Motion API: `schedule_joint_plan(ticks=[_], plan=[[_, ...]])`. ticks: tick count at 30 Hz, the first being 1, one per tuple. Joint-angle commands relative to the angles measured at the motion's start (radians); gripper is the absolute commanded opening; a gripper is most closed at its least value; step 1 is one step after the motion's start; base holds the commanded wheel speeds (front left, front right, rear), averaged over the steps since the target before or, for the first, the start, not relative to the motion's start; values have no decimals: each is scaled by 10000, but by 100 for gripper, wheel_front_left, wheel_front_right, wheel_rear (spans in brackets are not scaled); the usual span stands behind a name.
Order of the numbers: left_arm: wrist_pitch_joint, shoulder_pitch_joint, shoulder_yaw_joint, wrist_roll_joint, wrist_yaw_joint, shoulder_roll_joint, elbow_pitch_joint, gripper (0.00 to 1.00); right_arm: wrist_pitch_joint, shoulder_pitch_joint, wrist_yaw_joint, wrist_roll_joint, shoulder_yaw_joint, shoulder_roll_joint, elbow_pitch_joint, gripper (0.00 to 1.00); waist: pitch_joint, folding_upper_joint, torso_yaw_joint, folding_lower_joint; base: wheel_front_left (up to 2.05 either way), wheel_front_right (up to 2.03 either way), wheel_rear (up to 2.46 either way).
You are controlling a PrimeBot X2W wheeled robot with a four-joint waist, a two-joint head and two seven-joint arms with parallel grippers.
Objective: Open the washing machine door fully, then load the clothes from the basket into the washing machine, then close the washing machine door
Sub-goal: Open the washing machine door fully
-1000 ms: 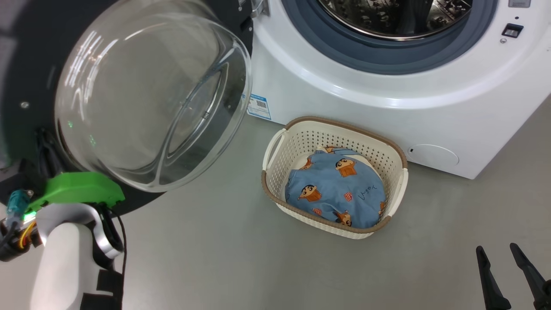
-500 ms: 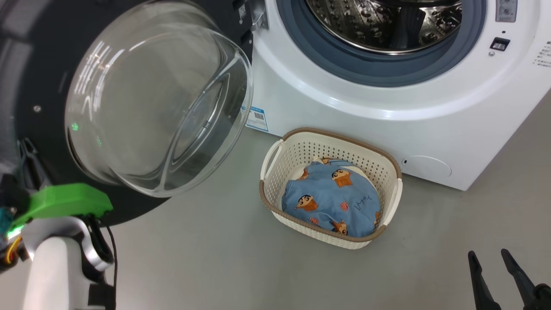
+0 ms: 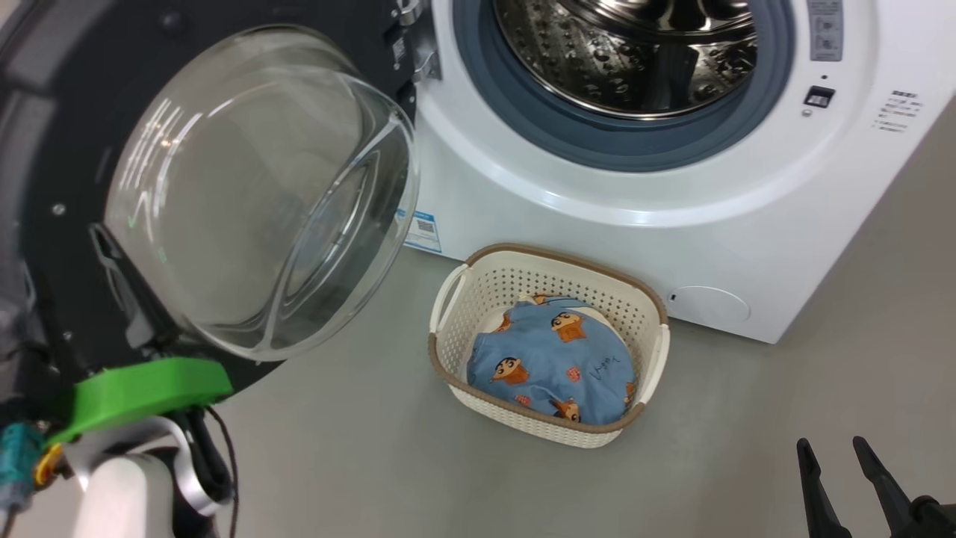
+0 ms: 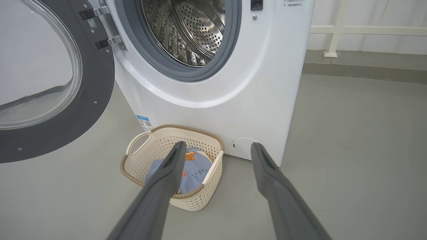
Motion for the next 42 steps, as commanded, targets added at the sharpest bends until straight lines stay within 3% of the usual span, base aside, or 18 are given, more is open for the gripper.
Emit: schedule_joint_plan(ticks=[1,7,10,15,19,30,42], plan=[[-51,1,161,35,104,297,-416,100,-120,-350,16,-56,231,-122,-205,100,-78,0,-228,0,0,0,0],[-51,386,-363,323,-267,297,-699,100,-120,-431,16,-95,259,-48,-138,100,-216,0,-884,0,0,0,0],[-51,628,-600,-243,-806,297,-643,100,-120,-479,16,-93,242,15,-115,100,-289,0,-1250,0,0,0,0],[-51,926,-812,-265,-1715,297,-296,100,-120,-507,16,-119,220,79,-67,100,-392,0,-1819,0,0,0,0],[-51,1254,-852,-199,-2144,297,-59,100,-120,-458,16,-148,190,103,-34,100,-507,0,-2214,0,0,0,0],[-51,2151,-977,195,-2798,296,838,100,-120,-416,16,-196,150,57,-49,100,-655,0,-3044,-1,0,0,0],[-51,2929,-943,811,-3220,296,1029,100,-120,-313,16,-261,208,-39,-151,100,-658,0,-3652,-1,0,0,0]])
